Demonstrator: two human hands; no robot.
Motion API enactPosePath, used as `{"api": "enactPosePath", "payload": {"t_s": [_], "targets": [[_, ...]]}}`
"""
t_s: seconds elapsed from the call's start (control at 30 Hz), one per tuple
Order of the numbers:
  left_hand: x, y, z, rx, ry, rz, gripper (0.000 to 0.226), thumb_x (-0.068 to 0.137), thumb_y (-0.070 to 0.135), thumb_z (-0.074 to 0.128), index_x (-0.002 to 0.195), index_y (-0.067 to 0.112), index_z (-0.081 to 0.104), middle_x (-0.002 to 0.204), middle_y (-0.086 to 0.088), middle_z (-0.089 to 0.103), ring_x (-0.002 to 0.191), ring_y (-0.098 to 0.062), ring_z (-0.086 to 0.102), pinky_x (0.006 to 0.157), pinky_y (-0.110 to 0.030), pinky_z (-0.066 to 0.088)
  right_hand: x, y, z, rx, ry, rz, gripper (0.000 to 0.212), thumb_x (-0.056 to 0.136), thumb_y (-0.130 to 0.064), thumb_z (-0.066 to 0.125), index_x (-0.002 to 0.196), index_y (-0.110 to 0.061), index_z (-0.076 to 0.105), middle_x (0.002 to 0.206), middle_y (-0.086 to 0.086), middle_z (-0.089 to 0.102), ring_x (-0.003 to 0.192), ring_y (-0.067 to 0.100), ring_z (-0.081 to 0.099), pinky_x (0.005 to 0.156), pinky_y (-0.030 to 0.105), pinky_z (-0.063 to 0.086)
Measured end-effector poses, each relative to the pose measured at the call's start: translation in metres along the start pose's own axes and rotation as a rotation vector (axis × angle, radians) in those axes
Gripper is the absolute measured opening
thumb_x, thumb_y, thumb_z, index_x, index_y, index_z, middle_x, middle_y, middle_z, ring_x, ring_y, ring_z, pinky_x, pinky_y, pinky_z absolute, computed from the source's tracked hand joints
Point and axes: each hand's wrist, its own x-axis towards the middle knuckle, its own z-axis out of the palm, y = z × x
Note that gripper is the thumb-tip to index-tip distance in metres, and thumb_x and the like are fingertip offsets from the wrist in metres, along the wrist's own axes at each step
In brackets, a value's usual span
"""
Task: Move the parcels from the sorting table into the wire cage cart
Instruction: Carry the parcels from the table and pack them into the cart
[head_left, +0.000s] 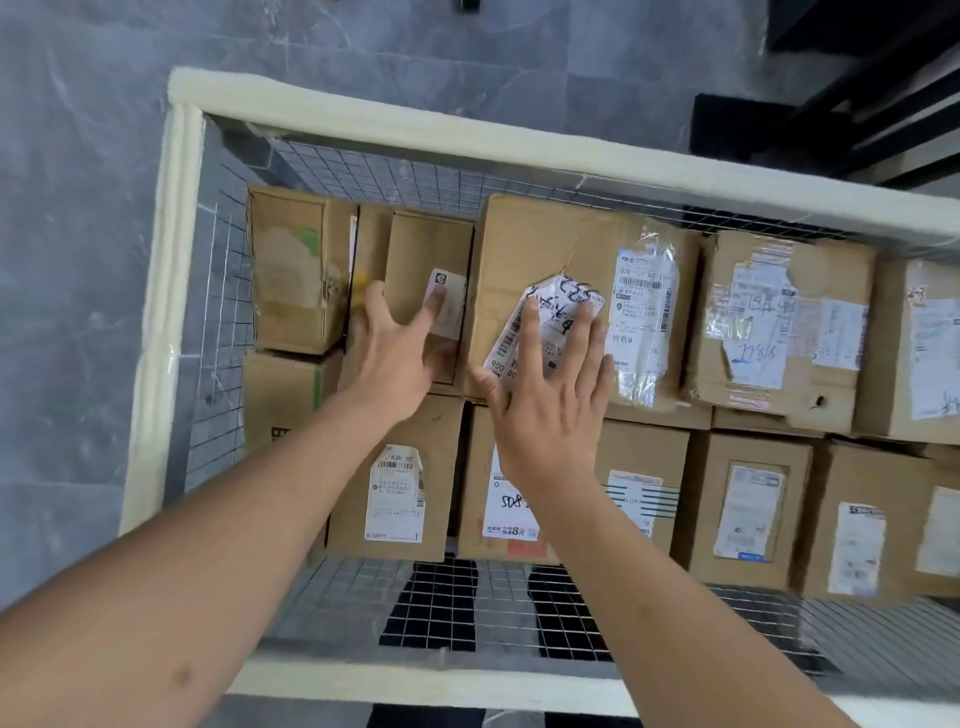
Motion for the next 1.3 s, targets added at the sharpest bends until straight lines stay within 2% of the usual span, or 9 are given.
{"api": "enactPosePath", "payload": {"t_s": [0.1,0.17,0.23,0.3,0.43,0.6,0.83,1.2,1.3], "targets": [[-0.001,-0.001,0.005,0.067,-0.007,0.074,0.108,0.091,0.007,0.068,0.161,0.050,-0.001,0.166,0.003,-0.031,0.158,-0.038,-0.001,0.070,-0.034,0.049,0.001,0.002,0.000,-0.020,0.022,-0.048,0.081,0.104,-0.070,0.025,0.167,-0.024,0.005,0.170,0.026,-0.010,0.158,0.040,-0.011,0.126,0.054,-0.001],[0.003,-0.005,0.008,0.110,0.022,0.159,0.107,0.088,0.002,0.067,0.165,0.038,0.001,0.168,0.007,-0.029,0.159,-0.031,-0.012,0.093,-0.035,0.054,0.002,0.000,0.000,-0.066,0.001,-0.047,0.080,0.105,-0.069,0.024,0.167,-0.023,0.003,0.169,0.028,-0.010,0.158,0.041,-0.010,0.127,0.055,-0.001],[0.007,-0.007,0.006,0.111,0.003,0.184,0.100,0.090,0.004,0.065,0.166,0.031,0.005,0.172,0.004,-0.017,0.159,-0.029,-0.008,0.124,-0.043,0.030,0.003,-0.002,-0.003,-0.093,-0.024,-0.036,0.080,0.105,-0.070,0.023,0.167,-0.023,0.002,0.169,0.028,-0.009,0.158,0.042,-0.009,0.127,0.055,0.001],[0.006,-0.006,-0.001,0.096,-0.021,0.199,0.086,0.095,0.010,0.062,0.166,0.025,0.015,0.174,0.000,-0.008,0.160,-0.031,-0.001,0.128,-0.046,0.020,0.005,-0.004,-0.008,-0.102,-0.059,-0.025,0.080,0.104,-0.070,0.024,0.167,-0.025,0.003,0.169,0.027,-0.009,0.158,0.042,-0.008,0.127,0.055,0.003],[-0.016,0.005,-0.027,0.049,0.036,0.241,0.066,0.102,0.019,0.057,0.161,0.019,0.030,0.173,-0.006,0.011,0.157,-0.032,0.016,0.125,-0.048,0.028,0.010,-0.007,-0.025,-0.124,-0.164,-0.021,0.080,0.104,-0.066,0.030,0.166,-0.028,-0.002,0.170,0.024,-0.011,0.158,0.040,-0.009,0.128,0.052,0.005],[-0.061,0.019,-0.069,0.098,0.092,0.335,0.065,0.101,0.022,0.058,0.160,0.017,0.032,0.169,-0.006,0.023,0.151,-0.031,0.029,0.119,-0.047,0.037,0.000,-0.014,-0.064,-0.109,-0.228,0.062,0.090,0.100,-0.064,0.047,0.165,-0.019,0.002,0.173,0.012,0.004,0.158,0.042,0.004,0.127,0.051,0.019],[-0.129,0.042,-0.127,0.200,0.087,0.412,0.064,0.103,0.034,0.055,0.161,0.025,0.029,0.170,-0.005,0.020,0.155,-0.034,0.022,0.127,-0.052,0.020,-0.050,-0.016,-0.138,-0.024,-0.175,-0.149,0.064,0.104,-0.046,0.046,0.159,-0.018,0.031,0.168,0.001,0.027,0.154,0.031,0.023,0.122,0.044,0.028],[-0.233,0.117,-0.223,0.307,0.110,0.602,0.059,0.101,0.045,0.055,0.154,0.028,0.037,0.166,-0.001,0.027,0.152,-0.030,0.026,0.124,-0.048,0.024,-0.151,-0.002,-0.270,0.008,0.000,-0.158,0.055,0.103,-0.047,0.049,0.151,-0.022,0.046,0.156,-0.001,0.047,0.143,0.026,0.042,0.109,0.043,0.043],[-0.265,0.149,-0.245,0.342,0.176,0.682,0.053,0.098,0.042,0.056,0.148,0.028,0.043,0.155,0.000,0.039,0.142,-0.027,0.037,0.118,-0.046,0.034,-0.178,0.008,-0.311,-0.011,0.059,-0.137,0.052,0.102,-0.048,0.050,0.147,-0.021,0.050,0.150,-0.002,0.051,0.135,0.024,0.048,0.102,0.040,0.045]]}}
